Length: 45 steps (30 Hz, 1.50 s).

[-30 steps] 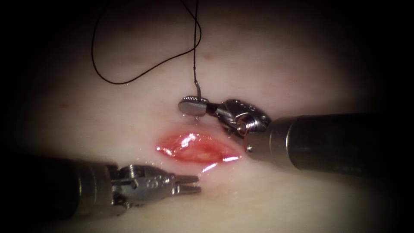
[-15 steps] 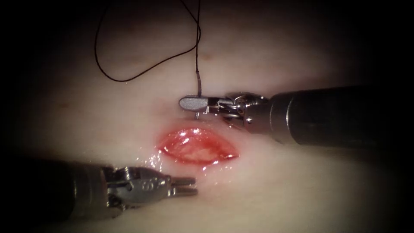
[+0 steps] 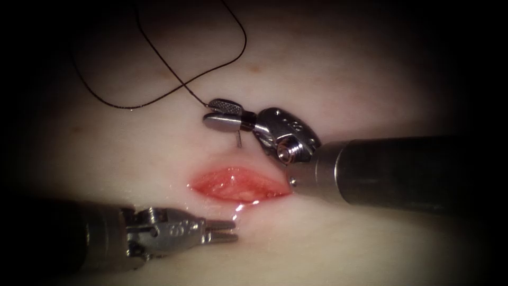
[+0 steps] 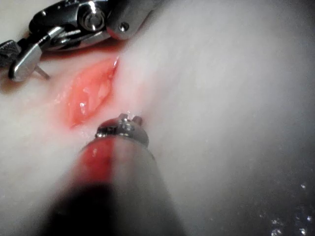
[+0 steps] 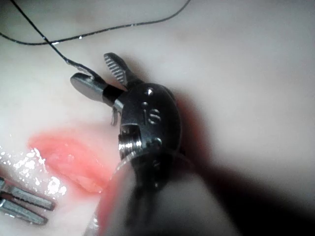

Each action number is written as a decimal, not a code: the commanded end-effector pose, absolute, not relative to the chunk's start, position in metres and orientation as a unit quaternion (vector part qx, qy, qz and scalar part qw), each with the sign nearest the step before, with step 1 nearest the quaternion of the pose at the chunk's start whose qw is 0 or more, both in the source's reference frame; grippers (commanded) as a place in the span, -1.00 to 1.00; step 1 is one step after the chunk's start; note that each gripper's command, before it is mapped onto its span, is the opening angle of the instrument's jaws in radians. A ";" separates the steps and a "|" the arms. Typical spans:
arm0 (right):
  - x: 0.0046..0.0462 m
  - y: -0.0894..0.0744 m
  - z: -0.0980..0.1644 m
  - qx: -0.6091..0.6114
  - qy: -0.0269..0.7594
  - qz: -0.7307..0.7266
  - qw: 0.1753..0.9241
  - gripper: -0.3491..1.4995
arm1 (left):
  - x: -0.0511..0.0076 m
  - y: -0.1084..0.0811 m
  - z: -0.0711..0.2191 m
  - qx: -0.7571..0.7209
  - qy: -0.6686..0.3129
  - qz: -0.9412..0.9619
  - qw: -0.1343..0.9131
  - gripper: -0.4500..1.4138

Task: Wound Closure
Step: Throw suture into the skin above the incision with right needle holder

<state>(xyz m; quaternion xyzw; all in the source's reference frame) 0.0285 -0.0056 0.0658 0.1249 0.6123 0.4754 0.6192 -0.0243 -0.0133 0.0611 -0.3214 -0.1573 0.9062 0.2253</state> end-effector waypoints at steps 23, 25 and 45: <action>0.0294 -0.007 0.060 0.029 0.533 0.358 0.766 -0.60 | -0.0248 -0.014 0.062 -0.320 -0.160 0.906 0.227 -0.66; 0.0294 -0.007 0.060 0.027 0.533 0.355 0.767 -0.87 | -0.0248 -0.014 0.062 -0.320 -0.160 0.906 0.227 -0.66; 0.0267 -0.005 0.061 0.043 0.624 0.305 0.718 -1.00 | -0.0247 -0.014 0.062 -0.319 -0.161 0.906 0.229 -0.66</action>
